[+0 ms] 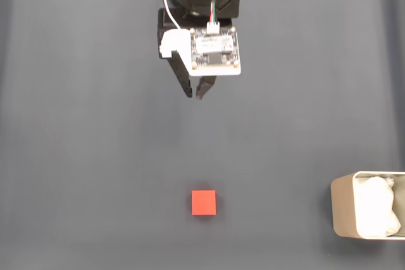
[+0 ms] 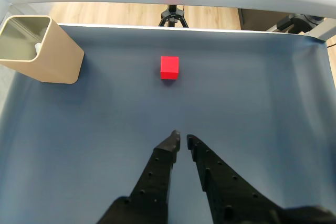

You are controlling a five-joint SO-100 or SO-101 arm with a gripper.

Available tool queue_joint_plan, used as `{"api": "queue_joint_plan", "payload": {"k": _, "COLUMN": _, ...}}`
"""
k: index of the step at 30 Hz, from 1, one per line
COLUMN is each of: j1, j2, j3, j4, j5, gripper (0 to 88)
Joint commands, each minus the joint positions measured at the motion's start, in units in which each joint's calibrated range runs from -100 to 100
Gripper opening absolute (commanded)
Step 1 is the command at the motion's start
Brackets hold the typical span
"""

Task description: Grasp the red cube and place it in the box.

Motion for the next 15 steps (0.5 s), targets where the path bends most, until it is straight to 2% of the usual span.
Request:
{"api": "queue_joint_plan", "payload": {"k": 1, "j1": -0.5, "j2": 1.3, "j3": -4.8, "j4": -1.9, "j5": -0.5, "gripper": 6.7}}
{"api": "queue_joint_plan", "payload": {"k": 15, "j1": -0.2, "j2": 8.7, "j3": -5.1, "j4": -9.8, "j5": -0.9, "gripper": 20.3}}
